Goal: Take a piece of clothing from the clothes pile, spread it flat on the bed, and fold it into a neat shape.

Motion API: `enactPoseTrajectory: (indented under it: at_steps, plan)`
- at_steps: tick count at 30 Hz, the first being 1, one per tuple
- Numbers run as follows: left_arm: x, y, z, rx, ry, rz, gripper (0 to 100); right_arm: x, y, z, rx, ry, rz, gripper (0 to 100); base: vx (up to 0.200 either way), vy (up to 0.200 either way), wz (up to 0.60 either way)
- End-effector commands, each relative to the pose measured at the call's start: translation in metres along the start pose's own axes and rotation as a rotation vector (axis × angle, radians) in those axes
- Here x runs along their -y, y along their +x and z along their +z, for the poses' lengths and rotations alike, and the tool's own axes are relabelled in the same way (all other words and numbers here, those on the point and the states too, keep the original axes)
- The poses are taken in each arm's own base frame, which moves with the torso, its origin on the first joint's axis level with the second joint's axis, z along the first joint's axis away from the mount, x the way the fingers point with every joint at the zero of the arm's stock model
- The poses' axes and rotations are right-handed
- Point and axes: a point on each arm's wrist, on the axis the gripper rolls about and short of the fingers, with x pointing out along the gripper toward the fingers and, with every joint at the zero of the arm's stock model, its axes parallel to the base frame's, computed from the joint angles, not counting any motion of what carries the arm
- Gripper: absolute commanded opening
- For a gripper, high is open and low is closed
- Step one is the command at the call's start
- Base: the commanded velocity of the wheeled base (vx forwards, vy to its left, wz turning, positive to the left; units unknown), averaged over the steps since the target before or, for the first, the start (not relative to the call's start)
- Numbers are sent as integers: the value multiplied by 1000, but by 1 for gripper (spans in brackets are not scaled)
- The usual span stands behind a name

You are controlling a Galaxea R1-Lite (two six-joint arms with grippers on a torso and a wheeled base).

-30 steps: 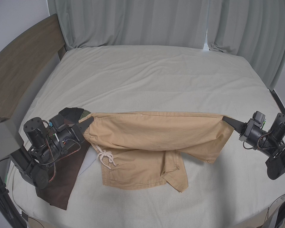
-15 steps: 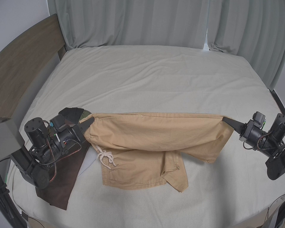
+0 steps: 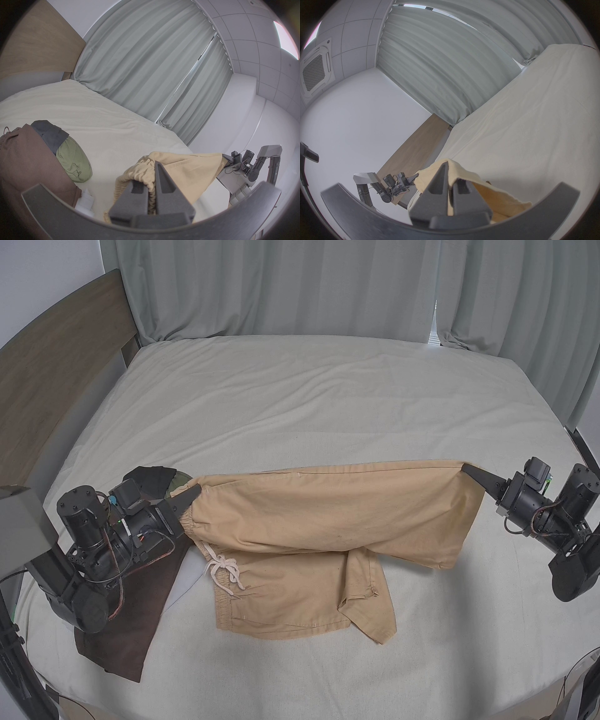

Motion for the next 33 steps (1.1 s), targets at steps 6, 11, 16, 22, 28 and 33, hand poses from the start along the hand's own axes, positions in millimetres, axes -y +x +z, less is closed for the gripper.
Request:
enactPoseTrajectory:
  at_steps: [6,11,16,22,28,33]
  plan:
    - [-9,12,-5,3,-3,9,0,22,14,-4,-6,12,-19,0,0,0,0]
    - [-12,16,-7,3,-3,11,0,31,22,-1,3,3,-14,0,0,0,0]
    - [-15,22,-5,27,2,23,0,33,26,1,9,-4,-8,0,0,0,0]
    - [-17,29,-1,51,5,20,0,39,31,4,18,-14,-5,0,0,0,0]
    - [-23,37,-4,58,8,20,0,50,40,5,24,-20,-1,0,0,0,0]
    - [-30,42,-4,69,12,25,0,59,48,7,36,-29,3,0,0,0,0]
